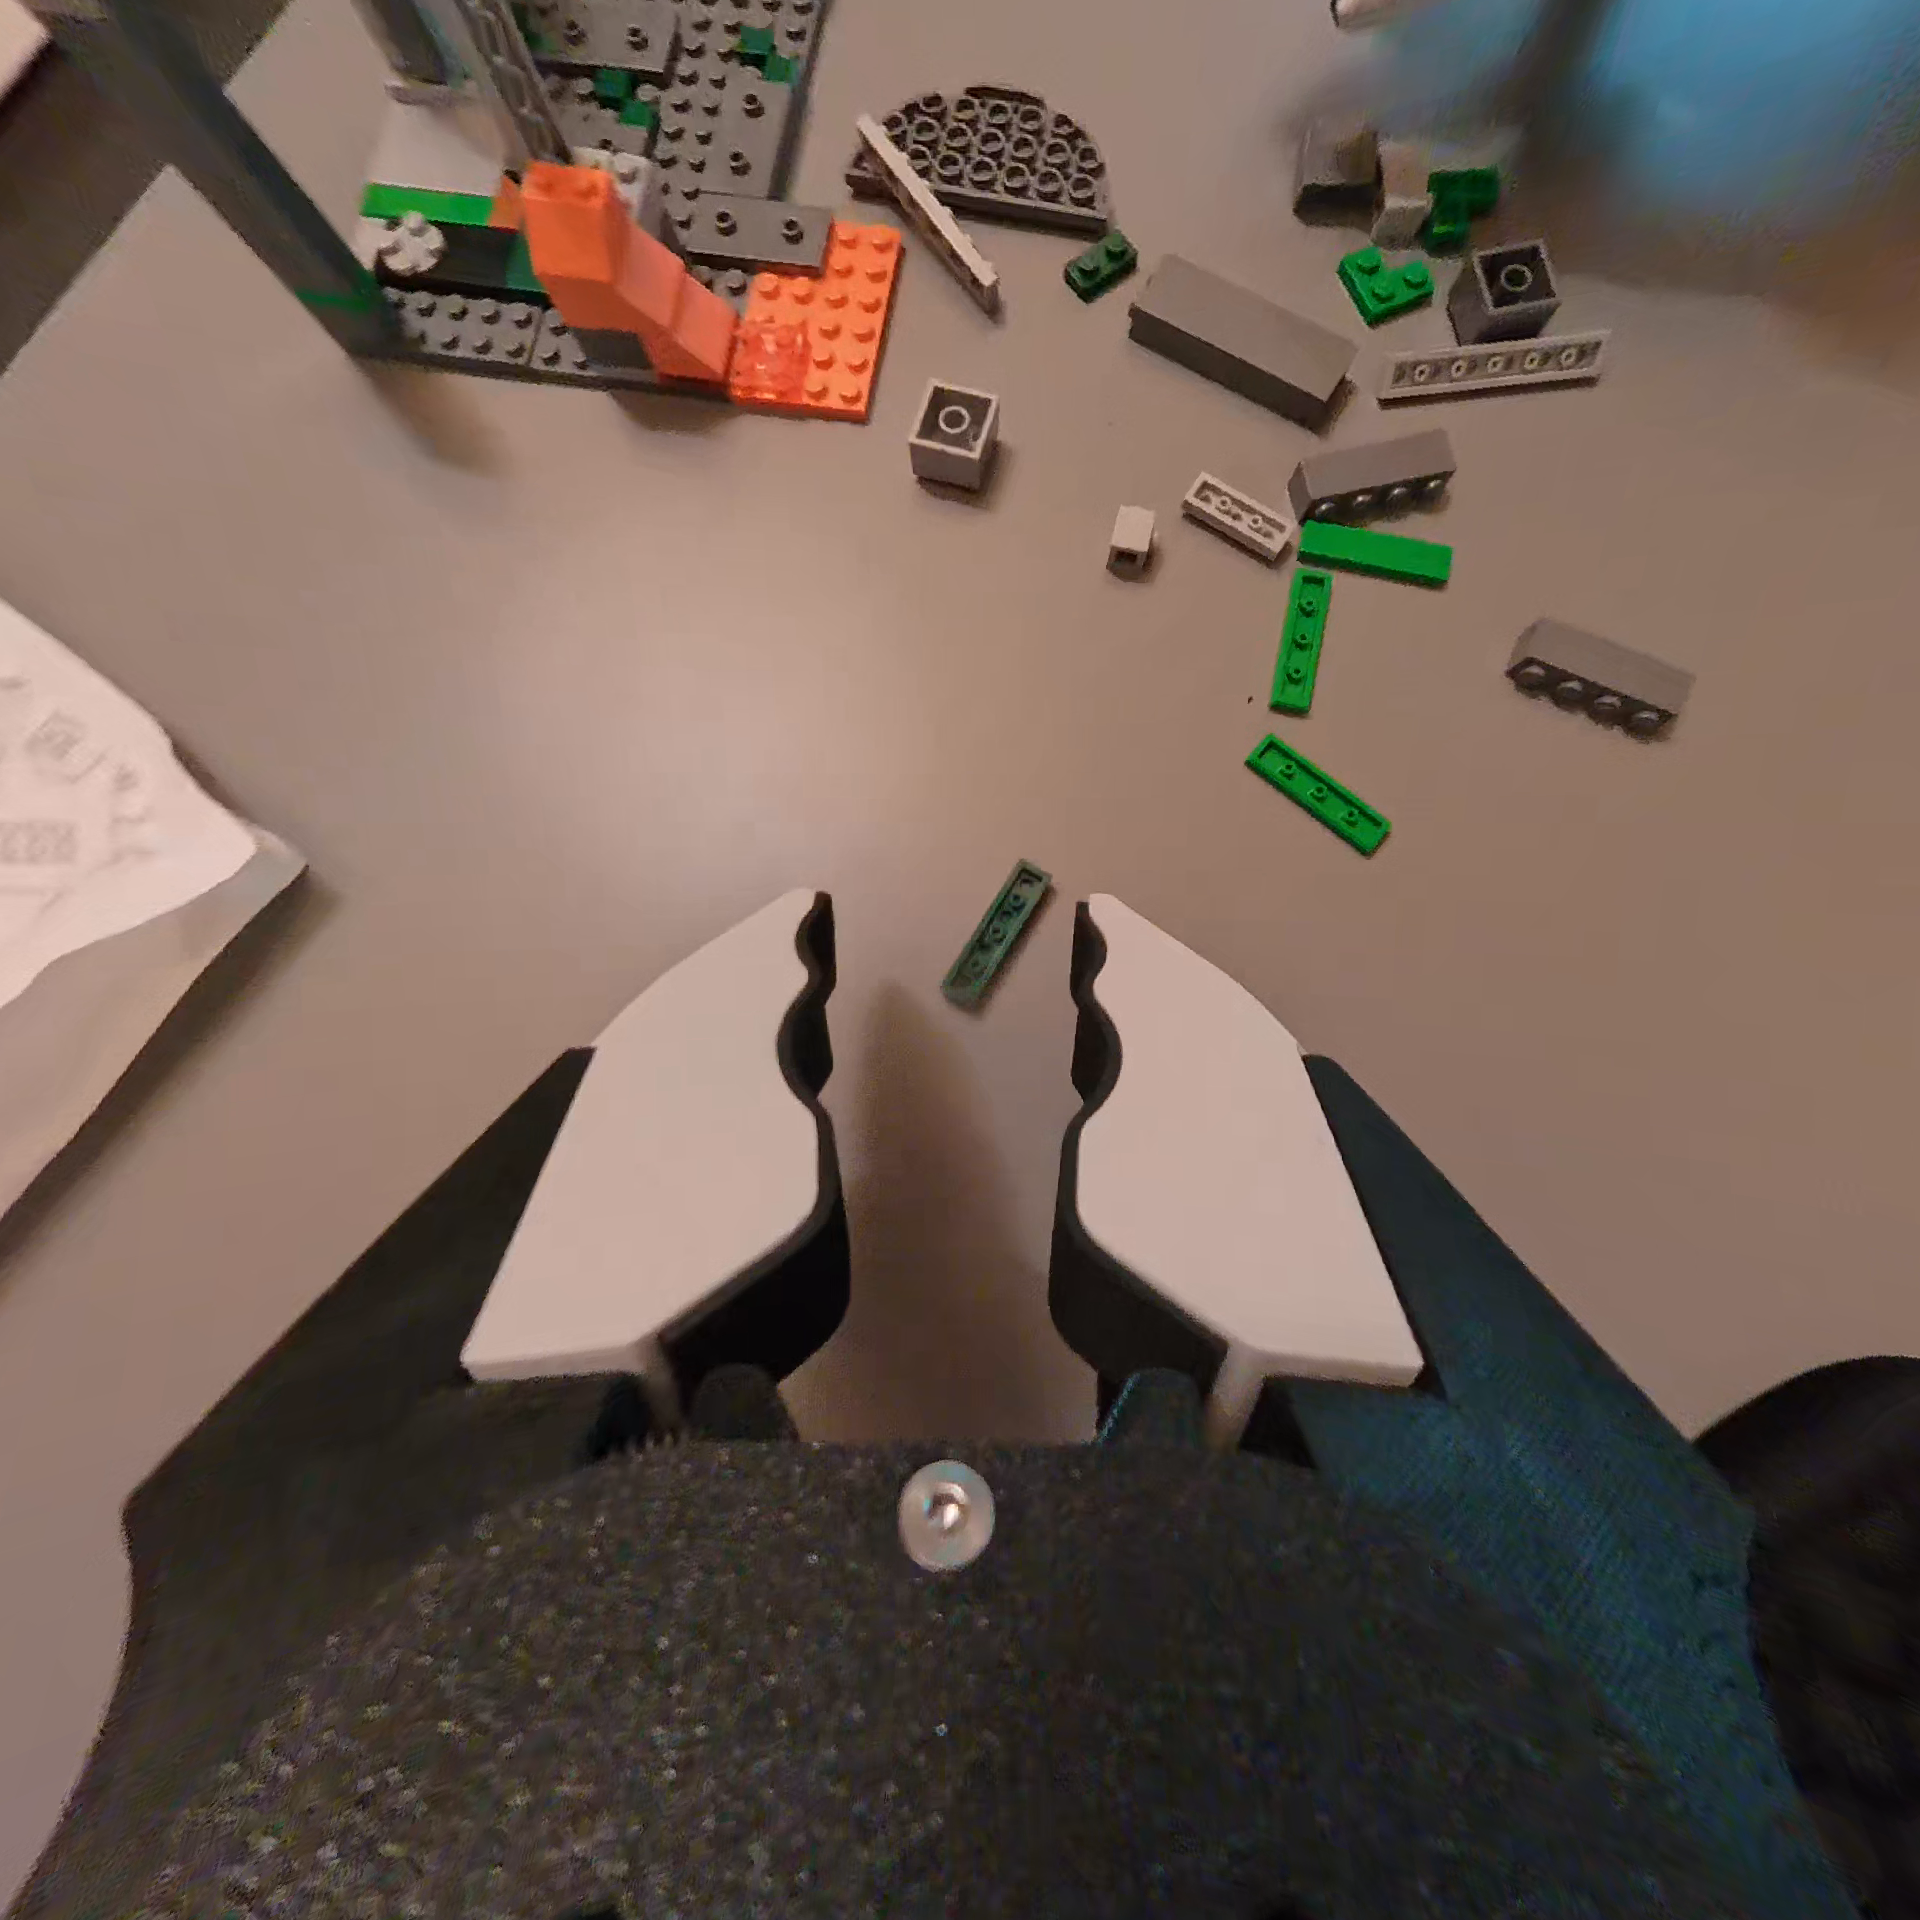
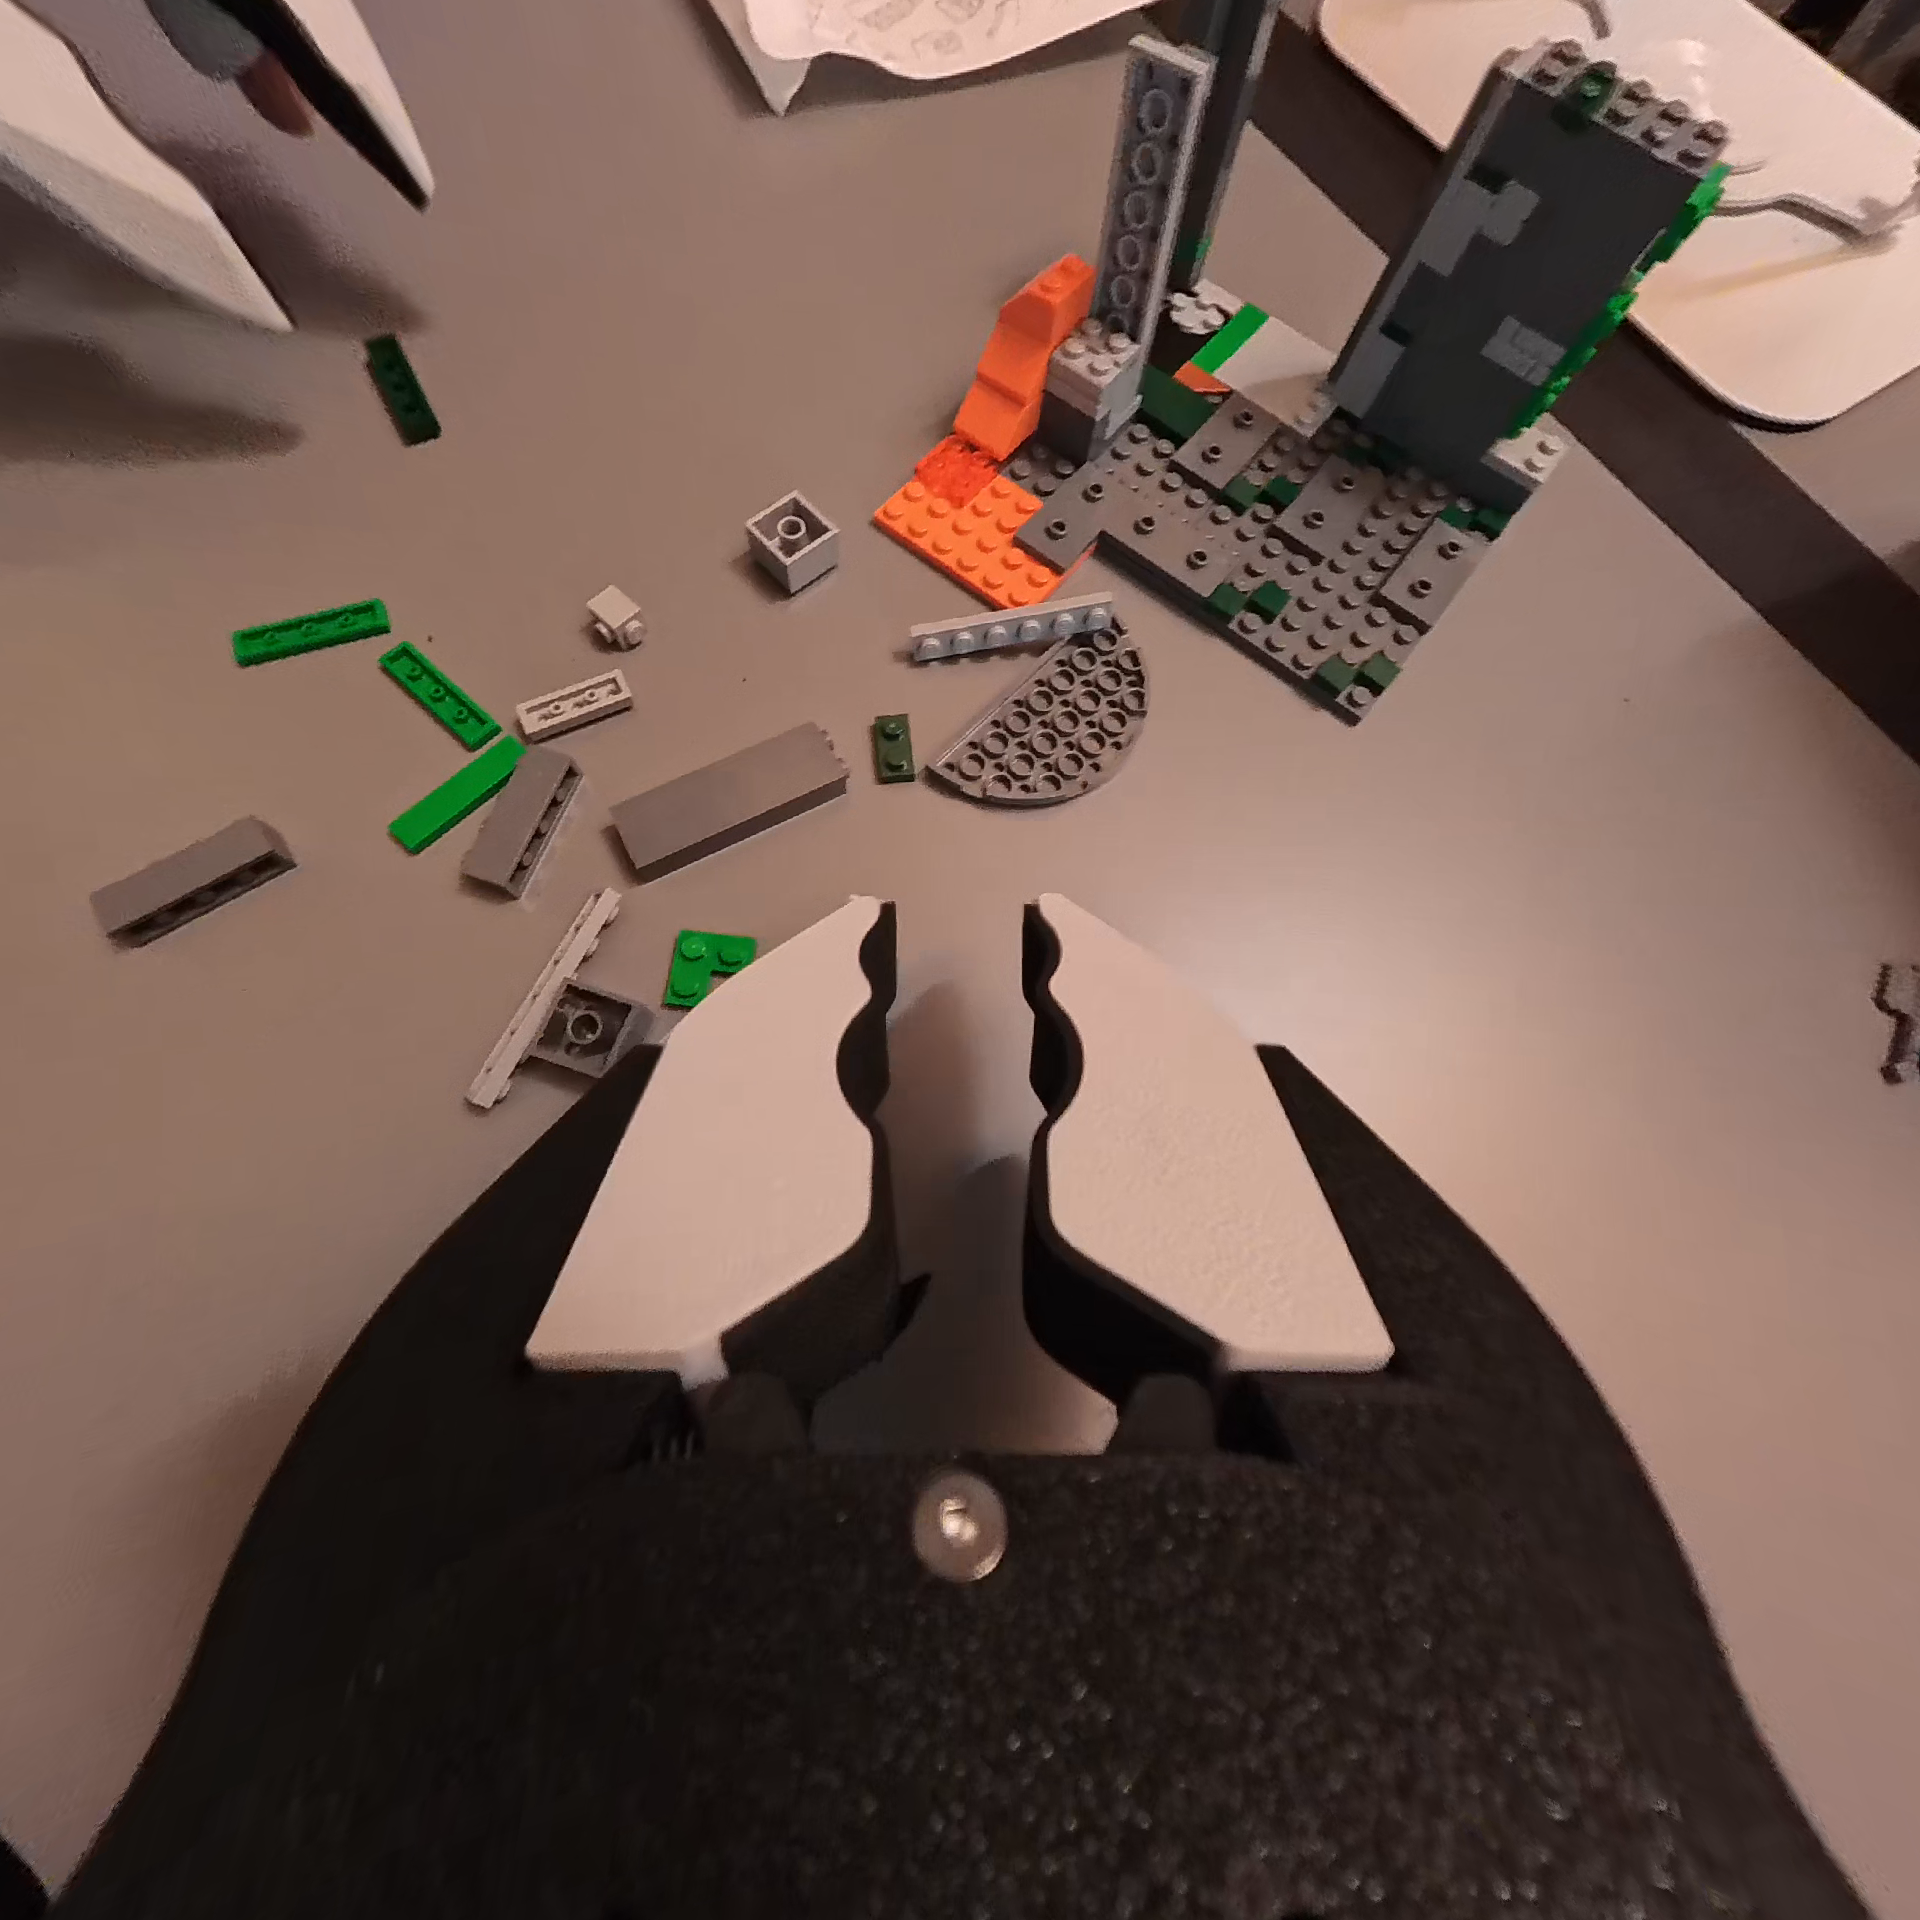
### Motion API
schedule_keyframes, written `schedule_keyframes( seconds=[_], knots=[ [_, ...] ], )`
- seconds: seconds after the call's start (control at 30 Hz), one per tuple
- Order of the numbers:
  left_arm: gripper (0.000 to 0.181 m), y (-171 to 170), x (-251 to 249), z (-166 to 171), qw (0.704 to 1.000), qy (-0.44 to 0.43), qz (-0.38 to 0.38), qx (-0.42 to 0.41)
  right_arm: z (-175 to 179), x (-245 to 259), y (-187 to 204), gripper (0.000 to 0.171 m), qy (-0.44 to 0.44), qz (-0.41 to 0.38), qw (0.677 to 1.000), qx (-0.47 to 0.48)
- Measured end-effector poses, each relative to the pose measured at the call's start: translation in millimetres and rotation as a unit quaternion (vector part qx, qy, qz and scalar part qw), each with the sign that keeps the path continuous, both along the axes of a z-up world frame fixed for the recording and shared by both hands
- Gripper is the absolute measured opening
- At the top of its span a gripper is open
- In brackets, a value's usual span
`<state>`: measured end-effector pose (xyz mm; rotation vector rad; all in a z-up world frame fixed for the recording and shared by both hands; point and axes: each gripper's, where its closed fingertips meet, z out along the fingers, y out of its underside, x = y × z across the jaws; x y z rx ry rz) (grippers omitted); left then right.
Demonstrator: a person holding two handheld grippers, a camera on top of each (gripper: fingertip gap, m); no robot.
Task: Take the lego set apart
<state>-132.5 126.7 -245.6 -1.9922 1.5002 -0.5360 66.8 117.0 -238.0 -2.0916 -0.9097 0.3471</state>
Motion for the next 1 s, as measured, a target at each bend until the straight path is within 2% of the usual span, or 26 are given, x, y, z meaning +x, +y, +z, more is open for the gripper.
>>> schedule_keyframes(
  seconds=[0.27, 0.33, 0.6, 0.7, 0.9, 1.0],
  knots=[
    [0.043, -4, 6, -18, 0.995, 0.040, -0.086, 0.001, -4, 3, 5, 0.022, 0.001, -0.014, 1.000, 0.000],
    [0.037, -8, 4, -19, 0.993, 0.046, -0.105, -0.002, -6, 2, 4, 0.022, -0.002, -0.012, 1.000, -0.002],
    [0.008, -5, 5, -24, 0.994, 0.043, -0.095, -0.045, -8, 0, 3, 0.022, -0.009, -0.004, 1.000, -0.002],
    [0.008, -6, 12, -23, 0.994, 0.046, -0.095, -0.040, -7, 0, 3, 0.022, -0.009, -0.007, 1.000, 0.000],
    [0.008, -12, 53, 3, 0.994, -0.028, -0.097, -0.039, -7, 3, 8, 0.022, -0.006, -0.024, 1.000, 0.003],
    [0.008, -11, 67, 2, 0.995, -0.025, -0.095, -0.033, -7, -2, 17, 0.026, 0.006, -0.033, 0.999, -0.005]
  ],
)
